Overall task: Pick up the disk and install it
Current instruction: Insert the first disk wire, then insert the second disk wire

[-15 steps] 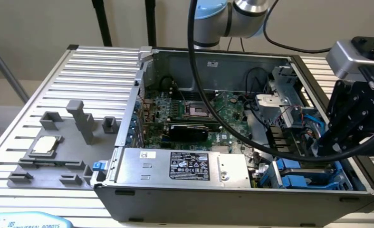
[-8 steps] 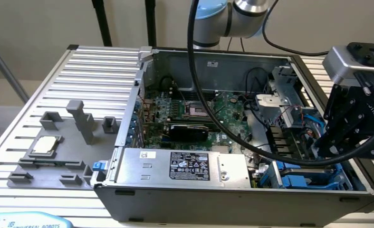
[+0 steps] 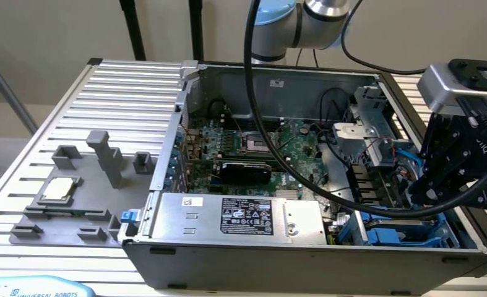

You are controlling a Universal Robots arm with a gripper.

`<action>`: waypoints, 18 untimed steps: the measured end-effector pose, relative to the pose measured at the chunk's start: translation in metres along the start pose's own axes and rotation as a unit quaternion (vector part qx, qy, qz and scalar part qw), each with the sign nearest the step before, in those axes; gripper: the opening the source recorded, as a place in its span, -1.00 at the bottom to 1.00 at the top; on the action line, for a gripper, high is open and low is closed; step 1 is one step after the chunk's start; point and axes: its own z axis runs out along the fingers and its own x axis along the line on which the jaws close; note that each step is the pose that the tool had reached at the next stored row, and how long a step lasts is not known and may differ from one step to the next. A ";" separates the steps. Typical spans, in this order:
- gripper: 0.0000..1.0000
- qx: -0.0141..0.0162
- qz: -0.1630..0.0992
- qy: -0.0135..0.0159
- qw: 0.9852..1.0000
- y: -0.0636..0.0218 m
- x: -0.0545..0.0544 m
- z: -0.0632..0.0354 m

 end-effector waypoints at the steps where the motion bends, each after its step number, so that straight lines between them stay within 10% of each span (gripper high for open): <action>1: -0.67 0.000 0.000 0.000 1.000 0.0000 0.000 0.0001; 10: -0.67 0.002 -0.001 0.000 1.000 0.0116 0.001 -0.0040; 18: -0.67 0.013 -0.005 -0.001 1.000 0.0262 0.003 0.0047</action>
